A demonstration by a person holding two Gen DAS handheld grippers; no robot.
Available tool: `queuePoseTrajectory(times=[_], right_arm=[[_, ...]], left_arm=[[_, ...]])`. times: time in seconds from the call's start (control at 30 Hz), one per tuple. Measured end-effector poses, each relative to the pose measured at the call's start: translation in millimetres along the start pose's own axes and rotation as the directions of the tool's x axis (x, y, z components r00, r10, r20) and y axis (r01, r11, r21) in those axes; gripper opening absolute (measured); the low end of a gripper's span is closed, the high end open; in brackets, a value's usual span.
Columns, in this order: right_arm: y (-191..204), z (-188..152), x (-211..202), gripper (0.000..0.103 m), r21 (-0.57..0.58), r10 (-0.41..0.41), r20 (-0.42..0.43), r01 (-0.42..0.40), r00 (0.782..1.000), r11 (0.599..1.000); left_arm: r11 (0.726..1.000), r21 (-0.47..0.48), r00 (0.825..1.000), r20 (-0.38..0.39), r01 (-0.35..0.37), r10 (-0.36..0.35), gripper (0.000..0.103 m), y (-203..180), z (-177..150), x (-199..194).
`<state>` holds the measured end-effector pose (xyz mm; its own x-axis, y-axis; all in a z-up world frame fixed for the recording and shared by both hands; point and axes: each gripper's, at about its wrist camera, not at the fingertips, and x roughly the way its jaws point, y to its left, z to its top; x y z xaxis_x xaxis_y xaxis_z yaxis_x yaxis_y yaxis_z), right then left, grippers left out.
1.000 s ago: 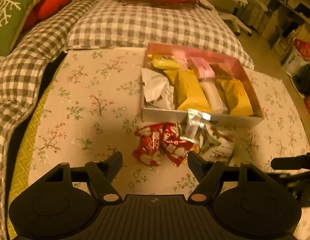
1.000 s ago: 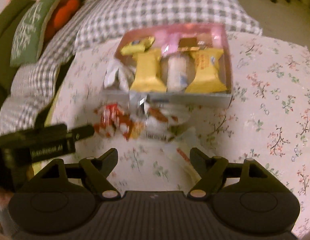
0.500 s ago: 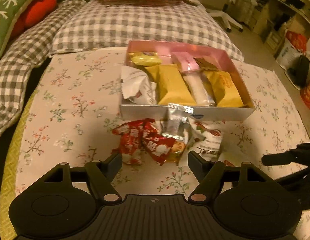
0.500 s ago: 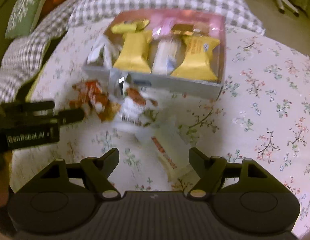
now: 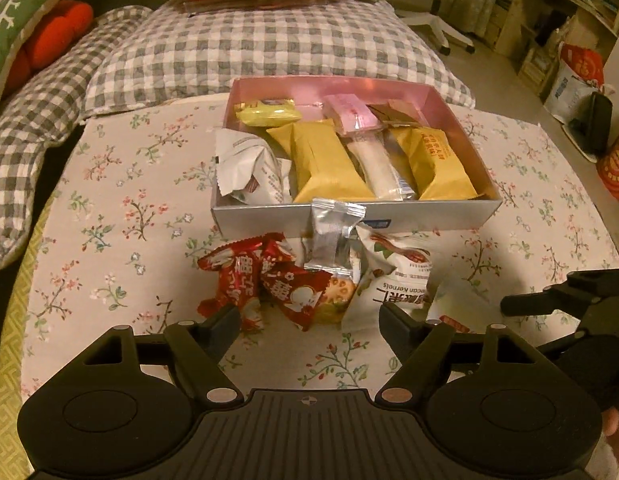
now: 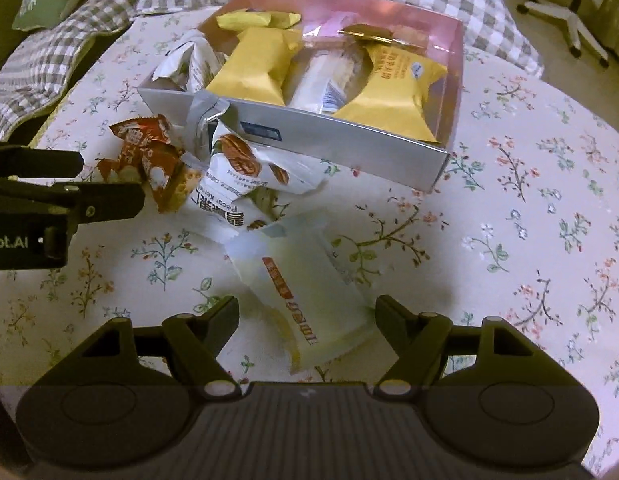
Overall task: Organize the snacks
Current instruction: 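Grasp the white packet with orange print with the right tool, then grasp the pecan snack packet with the left tool while the right holds the white packet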
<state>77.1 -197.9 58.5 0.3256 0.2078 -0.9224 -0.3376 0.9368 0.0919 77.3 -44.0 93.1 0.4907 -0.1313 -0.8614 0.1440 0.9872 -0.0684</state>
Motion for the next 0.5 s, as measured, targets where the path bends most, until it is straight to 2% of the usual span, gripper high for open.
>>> queuePoseTrajectory(times=[0.1, 0.17, 0.27, 0.5], right_arm=[[0, 1, 2, 0.063, -0.003, -0.012, -0.005, 0.012, 1.000, 1.000], [-2, 3, -1, 0.054, 0.021, 0.022, -0.006, -0.022, 1.000, 1.000], [-1, 5, -5, 0.048, 0.042, 0.036, -0.009, -0.036, 0.999, 0.998], [-11, 11, -16, 0.045, 0.138, 0.055, -0.044, -0.048, 0.998, 0.989]], left_arm=[[1.000, 0.005, 1.000, 0.007, 0.000, 0.000, 0.078, -2, 0, 1], [1.000, 0.008, 1.000, 0.015, 0.006, -0.006, 0.078, -5, 0, 1], [1.000, 0.007, 0.999, 0.028, 0.022, -0.023, 0.078, -9, 1, 2], [0.997, 0.007, 0.995, 0.063, 0.075, -0.075, 0.078, -16, 3, 1]])
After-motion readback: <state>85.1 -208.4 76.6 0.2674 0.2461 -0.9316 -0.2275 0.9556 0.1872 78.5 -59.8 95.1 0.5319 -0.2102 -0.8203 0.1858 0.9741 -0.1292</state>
